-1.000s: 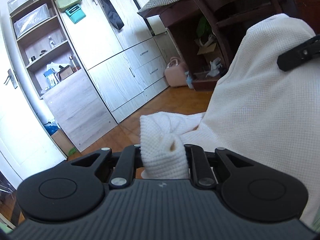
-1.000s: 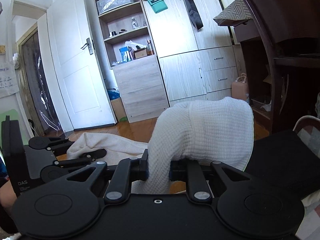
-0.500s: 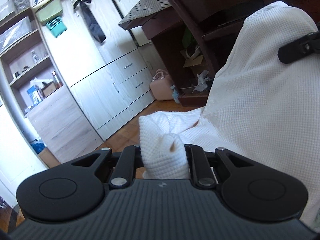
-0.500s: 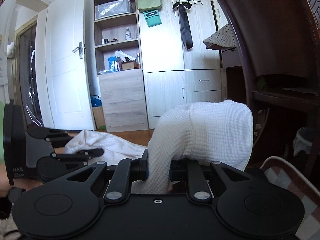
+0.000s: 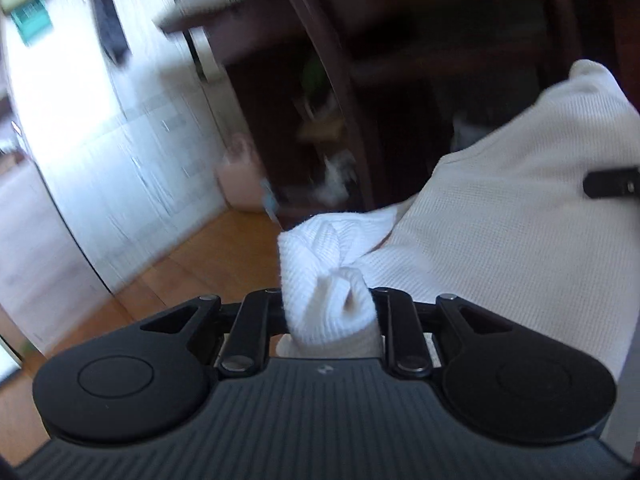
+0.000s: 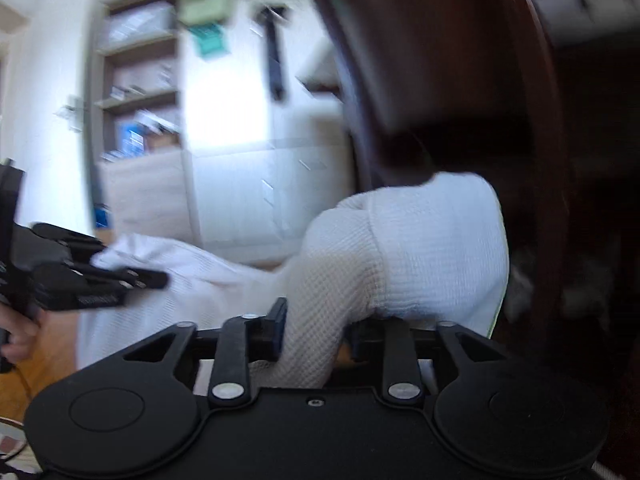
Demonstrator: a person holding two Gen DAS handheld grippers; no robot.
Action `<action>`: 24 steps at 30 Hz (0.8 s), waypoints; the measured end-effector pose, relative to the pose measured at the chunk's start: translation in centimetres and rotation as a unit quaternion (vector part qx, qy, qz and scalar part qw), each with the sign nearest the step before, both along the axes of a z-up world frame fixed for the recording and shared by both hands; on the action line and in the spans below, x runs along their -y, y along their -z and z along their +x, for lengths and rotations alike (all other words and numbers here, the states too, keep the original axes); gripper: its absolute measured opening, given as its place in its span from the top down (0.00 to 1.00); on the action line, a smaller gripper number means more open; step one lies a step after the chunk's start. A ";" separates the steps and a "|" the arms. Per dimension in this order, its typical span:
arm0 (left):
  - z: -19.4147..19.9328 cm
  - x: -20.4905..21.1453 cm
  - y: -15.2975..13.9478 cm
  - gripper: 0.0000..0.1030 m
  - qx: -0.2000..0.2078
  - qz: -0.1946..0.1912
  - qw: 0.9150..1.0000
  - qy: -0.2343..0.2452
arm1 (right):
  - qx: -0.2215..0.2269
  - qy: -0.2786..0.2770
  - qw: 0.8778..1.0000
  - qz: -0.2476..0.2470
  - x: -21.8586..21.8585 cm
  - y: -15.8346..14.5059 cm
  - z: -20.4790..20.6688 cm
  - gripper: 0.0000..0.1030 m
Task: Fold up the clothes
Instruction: 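Lift the bundle with both grippers and carry it toward the striped rug, then lower the bundle onto the clothes stack and open both grippers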
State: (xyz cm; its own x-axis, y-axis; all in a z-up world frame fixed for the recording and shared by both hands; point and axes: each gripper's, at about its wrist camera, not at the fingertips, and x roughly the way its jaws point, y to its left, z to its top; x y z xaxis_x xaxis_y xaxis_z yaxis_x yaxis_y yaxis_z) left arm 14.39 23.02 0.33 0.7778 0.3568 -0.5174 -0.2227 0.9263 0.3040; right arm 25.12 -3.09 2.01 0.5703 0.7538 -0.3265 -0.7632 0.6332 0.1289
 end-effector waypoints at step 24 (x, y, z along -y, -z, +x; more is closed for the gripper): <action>-2.0 -13.2 6.9 0.67 0.020 -0.159 0.985 -0.060 | -0.387 0.125 0.909 0.093 3.8 11.8 9.9 0.29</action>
